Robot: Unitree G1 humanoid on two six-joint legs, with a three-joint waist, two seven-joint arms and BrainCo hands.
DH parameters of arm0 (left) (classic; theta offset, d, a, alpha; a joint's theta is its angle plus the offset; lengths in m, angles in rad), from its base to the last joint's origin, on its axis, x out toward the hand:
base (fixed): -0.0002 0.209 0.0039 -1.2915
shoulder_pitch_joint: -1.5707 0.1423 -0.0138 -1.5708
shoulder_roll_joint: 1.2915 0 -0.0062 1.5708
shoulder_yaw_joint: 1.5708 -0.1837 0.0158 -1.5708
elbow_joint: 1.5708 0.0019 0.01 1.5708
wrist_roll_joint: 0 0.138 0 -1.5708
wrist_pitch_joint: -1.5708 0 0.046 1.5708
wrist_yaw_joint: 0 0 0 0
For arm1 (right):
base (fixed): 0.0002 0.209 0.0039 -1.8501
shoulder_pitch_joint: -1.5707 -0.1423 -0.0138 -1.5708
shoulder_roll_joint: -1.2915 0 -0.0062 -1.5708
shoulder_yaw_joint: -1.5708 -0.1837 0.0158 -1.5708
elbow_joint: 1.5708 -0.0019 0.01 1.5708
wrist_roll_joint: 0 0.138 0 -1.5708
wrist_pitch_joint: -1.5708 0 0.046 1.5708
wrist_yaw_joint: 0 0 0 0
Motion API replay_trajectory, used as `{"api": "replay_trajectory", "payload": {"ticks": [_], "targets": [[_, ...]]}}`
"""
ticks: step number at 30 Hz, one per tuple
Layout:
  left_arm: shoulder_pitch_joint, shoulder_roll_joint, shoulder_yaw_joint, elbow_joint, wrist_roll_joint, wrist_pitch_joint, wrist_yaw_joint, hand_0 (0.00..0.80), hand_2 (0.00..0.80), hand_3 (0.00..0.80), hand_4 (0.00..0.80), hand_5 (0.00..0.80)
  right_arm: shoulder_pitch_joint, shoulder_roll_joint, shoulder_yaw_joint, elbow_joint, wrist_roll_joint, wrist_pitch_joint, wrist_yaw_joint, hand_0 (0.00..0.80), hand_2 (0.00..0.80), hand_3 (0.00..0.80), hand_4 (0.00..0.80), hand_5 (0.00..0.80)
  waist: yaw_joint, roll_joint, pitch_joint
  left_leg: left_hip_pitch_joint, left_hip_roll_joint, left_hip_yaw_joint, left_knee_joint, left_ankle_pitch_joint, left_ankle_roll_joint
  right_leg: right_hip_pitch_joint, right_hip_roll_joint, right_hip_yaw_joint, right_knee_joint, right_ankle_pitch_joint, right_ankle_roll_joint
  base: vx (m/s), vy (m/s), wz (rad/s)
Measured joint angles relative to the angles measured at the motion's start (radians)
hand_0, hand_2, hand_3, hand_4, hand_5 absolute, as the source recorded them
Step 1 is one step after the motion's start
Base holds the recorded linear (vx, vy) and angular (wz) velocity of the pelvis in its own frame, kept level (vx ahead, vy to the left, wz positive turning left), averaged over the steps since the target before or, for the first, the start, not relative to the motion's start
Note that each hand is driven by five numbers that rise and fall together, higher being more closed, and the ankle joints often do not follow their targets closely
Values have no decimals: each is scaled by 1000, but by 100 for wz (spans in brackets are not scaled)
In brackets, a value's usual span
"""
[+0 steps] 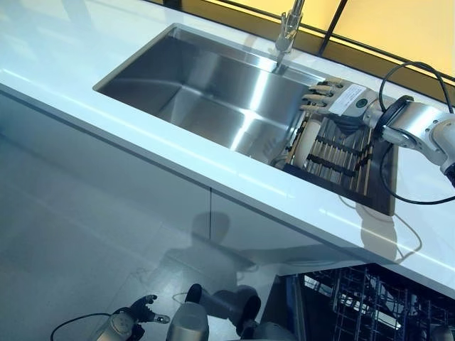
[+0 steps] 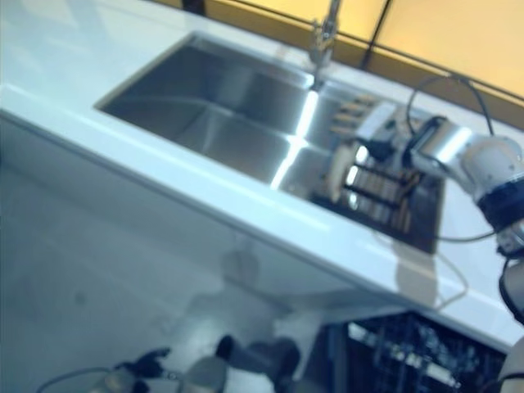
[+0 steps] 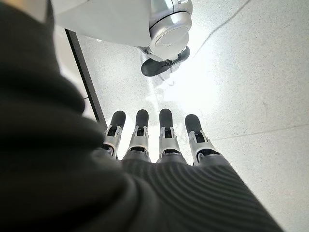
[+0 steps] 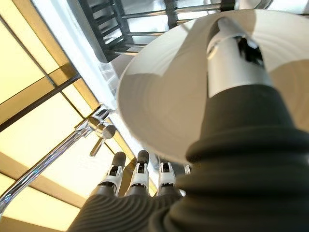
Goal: Take plates into dishwasher
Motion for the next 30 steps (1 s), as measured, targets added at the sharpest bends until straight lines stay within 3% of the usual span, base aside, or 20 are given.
{"api": "replay_trajectory", "payload": {"ticks": [12,13,14,15,17,18,19,30], "targets": [[-8,0,0,0,1,-2,0,0,0,0,0,0,0,22,1,-52,25,-15,-3,0,0,0,0,0,0,0,7,-10,-1,6,-3,-1,-1,-15,4,6,0,4,-6,-1,0,-1],[-10,0,0,0,1,-2,1,0,0,0,0,0,0,24,1,-52,25,-15,-1,41,41,41,41,41,0,0,8,-10,-1,6,-3,-1,-1,-15,4,6,0,4,-6,0,0,0],[-11,0,0,0,1,-2,1,0,0,0,0,0,0,27,1,-52,26,-15,1,160,160,160,160,160,0,0,8,-10,0,6,-3,-1,-1,-15,4,6,0,4,-6,0,0,0],[-12,0,0,0,1,-2,1,0,0,0,0,0,0,30,1,-52,26,-15,1,411,411,411,411,411,-1,1,8,-9,0,7,-3,-1,-2,-15,4,7,0,4,-6,0,0,0],[-14,0,0,0,1,-3,1,0,0,0,0,0,0,38,1,-52,26,-15,2,681,681,681,681,681,0,1,8,-9,0,9,-3,-1,-2,-16,4,8,0,4,-5,-9,5,-2],[-13,0,0,0,1,-3,1,0,0,0,0,0,0,41,1,-52,26,-15,2,681,681,681,681,681,0,1,8,-10,0,10,-3,-1,-2,-17,4,10,0,3,-4,-20,7,-6],[-14,0,0,0,1,-3,1,0,0,0,0,0,0,49,1,-52,27,-15,1,800,800,800,800,800,0,1,8,-13,0,14,-2,-1,-2,-22,4,13,0,3,-4,-13,2,-7],[-26,0,-1,0,1,-6,2,0,0,0,0,0,-1,54,0,-49,29,-20,4,800,800,800,800,800,-3,10,21,-19,2,18,-4,0,-3,-31,6,16,0,6,-6,-1,0,-1]]}}
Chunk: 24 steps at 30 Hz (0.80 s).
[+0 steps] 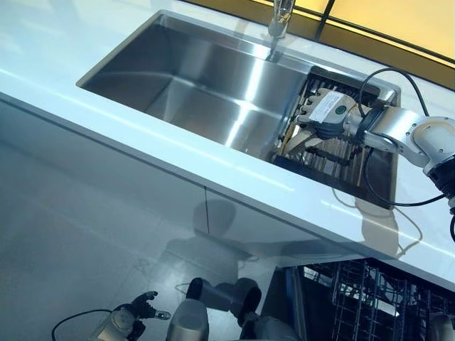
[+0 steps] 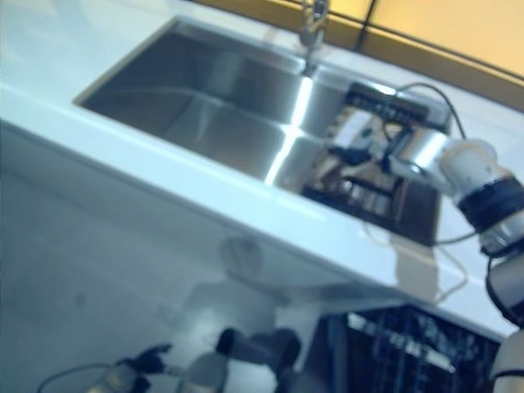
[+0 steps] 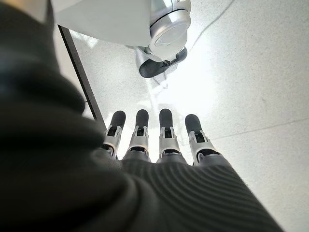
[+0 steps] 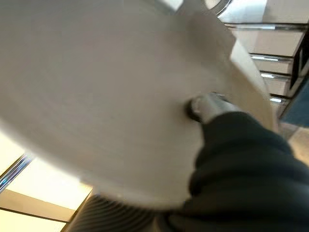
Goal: Take plates into dishwasher
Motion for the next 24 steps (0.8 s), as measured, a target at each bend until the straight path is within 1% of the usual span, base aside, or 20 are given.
{"api": "replay_trajectory", "payload": {"ticks": [10,17,21,22,24], "targets": [[0,0,0,0,0,-6,0,0,0,0,0,0,0,-6,-1,0,0,-10,2,800,800,800,800,800,1,0,0,1,-1,0,-1,0,0,1,-1,0,0,2,-3,-1,19,0],[3,0,0,-14,0,-4,0,0,0,0,0,0,0,-46,-2,6,-3,-17,-16,800,800,800,800,800,-1,-1,0,6,-2,3,-4,0,0,2,-1,4,0,5,-5,18,74,-1],[10,-5,0,-15,0,-4,0,0,0,0,0,0,3,-75,-15,14,-3,15,-55,800,800,800,800,800,-3,-3,0,32,-1,23,-20,1,3,10,-1,25,0,7,-4,28,100,-16],[12,-10,0,-15,0,-5,0,0,0,0,0,0,14,-90,-45,16,-1,45,-72,800,800,800,800,800,-5,-3,0,48,-1,34,-30,2,4,18,-1,32,0,8,-3,27,135,-17],[13,-12,1,-16,0,-6,1,0,0,0,0,0,34,-112,-91,17,17,83,-91,800,800,800,800,800,-19,-8,-3,62,-2,39,-37,3,6,27,-2,40,0,8,-2,20,138,-10]]}}
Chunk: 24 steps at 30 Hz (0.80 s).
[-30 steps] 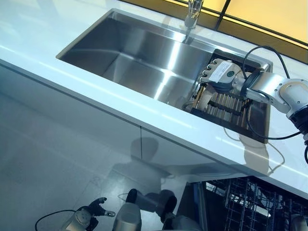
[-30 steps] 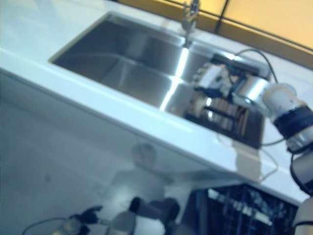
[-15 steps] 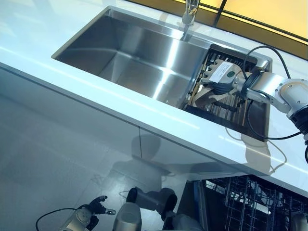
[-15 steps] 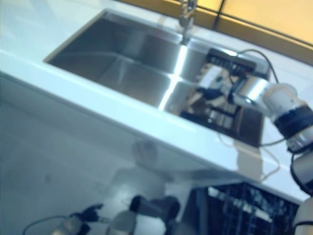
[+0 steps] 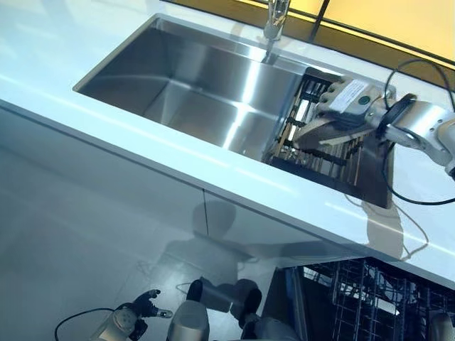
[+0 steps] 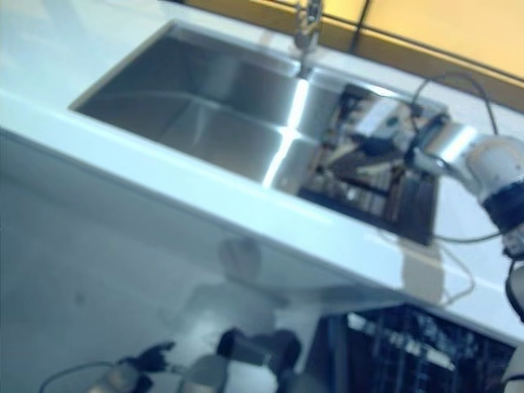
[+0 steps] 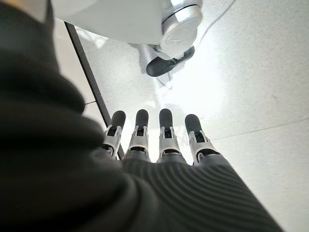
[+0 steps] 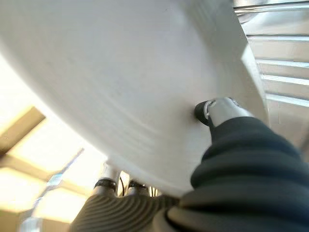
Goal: Take plates into dishwasher
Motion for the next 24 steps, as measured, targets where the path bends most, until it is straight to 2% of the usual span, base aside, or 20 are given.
{"api": "replay_trajectory", "payload": {"ticks": [3,8,13,18,20,24], "targets": [[8,1,0,1,0,0,6,0,0,0,0,0,35,-19,-86,4,92,70,-40,800,800,800,800,800,-17,-6,-5,20,-1,24,-14,3,4,2,-1,22,0,4,4,10,125,-19],[14,-2,0,17,0,-5,9,0,0,0,0,0,118,-39,-195,17,234,142,-84,800,800,800,800,800,-52,-14,-32,44,-5,48,-33,7,10,8,-5,44,0,7,9,5,140,-12],[22,-17,0,58,0,-9,13,0,0,0,0,0,197,-40,-304,17,432,222,-99,800,800,800,800,800,-90,-11,-71,50,-14,56,-45,12,20,5,-12,54,0,12,17,6,107,-7],[31,-30,0,77,0,-9,14,0,0,0,0,0,262,-26,-431,27,729,337,-95,800,800,800,800,800,-95,-4,-106,67,-17,80,-55,12,25,6,-13,75,0,16,22,-3,71,-13],[28,-34,0,95,-1,-9,14,0,0,0,0,0,279,6,-490,57,898,395,-90,800,800,800,800,800,-99,-6,-119,75,-17,90,-56,12,26,8,-13,87,0,19,24,-10,59,-16],[21,-37,0,114,-1,-9,14,0,0,0,0,0,290,71,-565,100,1141,492,-64,800,800,800,800,800,-109,-10,-126,81,-17,105,-56,11,27,9,-13,98,0,22,28,-3,19,-11]]}}
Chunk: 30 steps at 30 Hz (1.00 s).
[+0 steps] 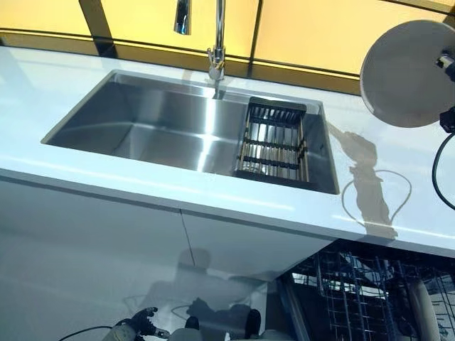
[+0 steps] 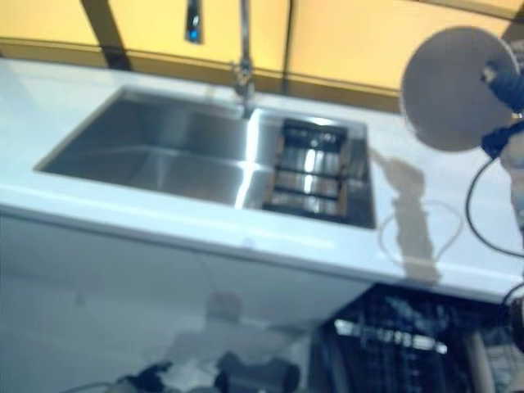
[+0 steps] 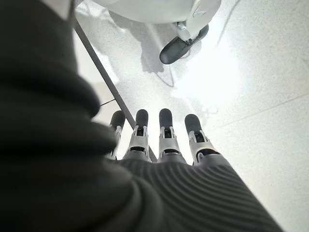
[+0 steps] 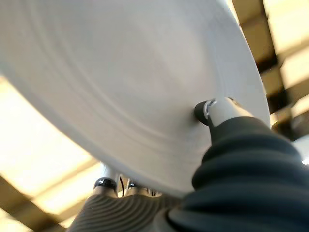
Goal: Take plates into dishwasher
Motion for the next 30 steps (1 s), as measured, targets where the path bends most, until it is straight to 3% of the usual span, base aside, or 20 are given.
{"api": "replay_trajectory", "payload": {"ticks": [6,12,22,30], "targets": [[-15,-13,0,40,-1,1,8,0,0,0,0,0,19,95,-62,153,325,195,60,800,800,800,800,800,-13,-11,-15,5,-1,8,0,2,2,-1,0,11,0,6,1,2,-1,-3],[-20,-18,0,54,-1,2,14,0,0,0,0,0,24,140,-100,290,453,328,135,800,800,800,800,800,-13,-12,-15,13,-2,23,0,2,2,-1,1,22,0,9,1,-7,-18,-7],[-24,-20,-2,63,-3,2,17,0,0,0,0,0,61,246,-109,360,502,420,187,800,800,800,800,800,-13,-11,-23,14,-3,26,0,2,2,-1,0,24,0,11,0,-15,-7,0],[-28,-28,-18,64,-12,2,19,0,0,0,0,0,77,263,-169,387,530,428,212,800,800,800,800,800,-12,3,-39,-3,-4,25,0,3,3,-17,-2,24,0,17,-6,-41,-3,0]]}}
